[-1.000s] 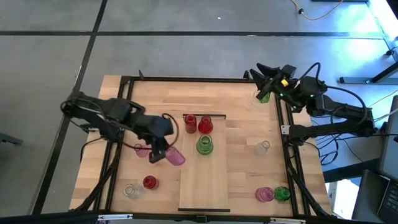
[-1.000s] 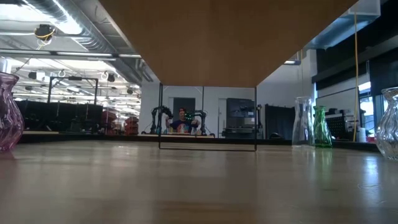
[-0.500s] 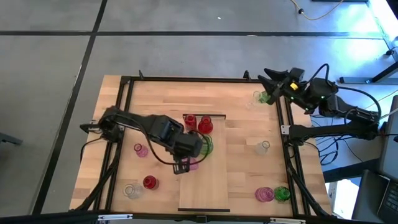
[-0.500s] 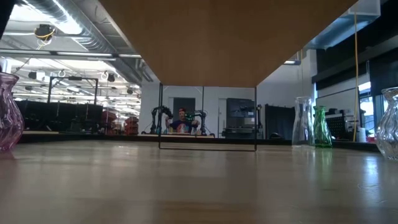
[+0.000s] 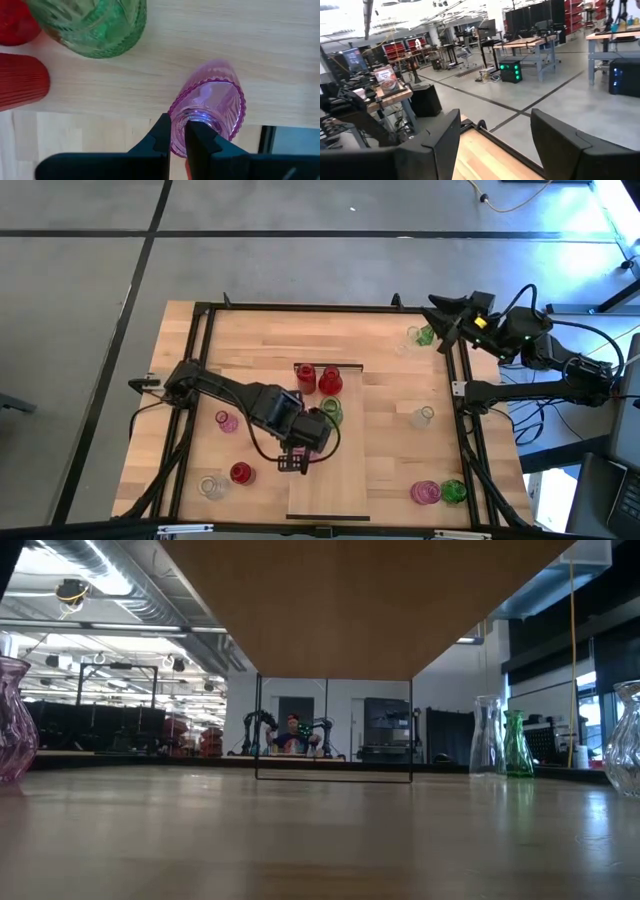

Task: Sort vases onto shelf
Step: Put the top left pink vase on the shelf

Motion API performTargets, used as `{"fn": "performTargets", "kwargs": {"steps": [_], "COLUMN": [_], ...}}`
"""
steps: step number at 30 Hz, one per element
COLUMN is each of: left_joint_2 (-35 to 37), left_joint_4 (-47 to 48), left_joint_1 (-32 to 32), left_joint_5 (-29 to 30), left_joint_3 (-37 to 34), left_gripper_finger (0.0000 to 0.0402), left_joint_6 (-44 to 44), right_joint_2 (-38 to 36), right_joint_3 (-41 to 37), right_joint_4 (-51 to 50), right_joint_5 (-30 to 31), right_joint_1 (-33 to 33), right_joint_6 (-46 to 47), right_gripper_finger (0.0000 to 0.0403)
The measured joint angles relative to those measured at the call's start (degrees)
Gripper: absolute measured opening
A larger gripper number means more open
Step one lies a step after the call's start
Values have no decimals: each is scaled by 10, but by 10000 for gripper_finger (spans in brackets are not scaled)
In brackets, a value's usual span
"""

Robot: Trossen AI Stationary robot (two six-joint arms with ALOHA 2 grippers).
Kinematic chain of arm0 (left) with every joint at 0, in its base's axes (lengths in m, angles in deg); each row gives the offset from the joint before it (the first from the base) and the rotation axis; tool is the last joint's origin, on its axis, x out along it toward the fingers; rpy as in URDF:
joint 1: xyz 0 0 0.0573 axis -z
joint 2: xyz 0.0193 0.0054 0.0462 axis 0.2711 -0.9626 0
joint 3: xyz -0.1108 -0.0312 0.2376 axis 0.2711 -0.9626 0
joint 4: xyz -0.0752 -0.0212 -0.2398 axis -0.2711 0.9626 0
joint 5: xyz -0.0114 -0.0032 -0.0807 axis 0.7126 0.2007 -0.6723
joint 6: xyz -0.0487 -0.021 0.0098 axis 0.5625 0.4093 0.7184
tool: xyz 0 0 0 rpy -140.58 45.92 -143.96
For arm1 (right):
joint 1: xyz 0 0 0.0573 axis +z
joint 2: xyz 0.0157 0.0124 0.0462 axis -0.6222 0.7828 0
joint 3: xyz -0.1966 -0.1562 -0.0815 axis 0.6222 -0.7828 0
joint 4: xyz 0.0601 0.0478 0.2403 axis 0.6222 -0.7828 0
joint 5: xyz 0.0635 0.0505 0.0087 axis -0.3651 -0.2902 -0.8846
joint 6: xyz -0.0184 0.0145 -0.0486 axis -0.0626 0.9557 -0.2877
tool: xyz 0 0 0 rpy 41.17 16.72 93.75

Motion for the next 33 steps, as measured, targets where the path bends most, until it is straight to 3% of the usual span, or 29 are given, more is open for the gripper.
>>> {"fn": "performTargets", "kwargs": {"steps": [3, 8, 12, 26, 33], "left_joint_2": [0, 0, 0, 0, -1], "left_joint_4": [-5, -7, -7, -7, 1], "left_joint_1": [-2, -9, -15, -30, -32], "left_joint_5": [-1, -6, -21, -31, -68], "left_joint_3": [0, -1, -1, 54, 54], "left_gripper_finger": [31, 88, 110, 116, 115], "left_joint_6": [0, 16, 20, 21, 29], "right_joint_2": [0, 0, 0, 1, 1], "right_joint_3": [0, 0, 0, 0, 0], "right_joint_4": [-1, -4, -4, -3, -3], "right_joint_5": [-12, -12, -12, -12, -12], "right_joint_1": [0, 0, 0, 0, 0], "right_joint_6": [0, 0, 0, 7, 7], "right_gripper_finger": [223, 223, 223, 223, 223]}}
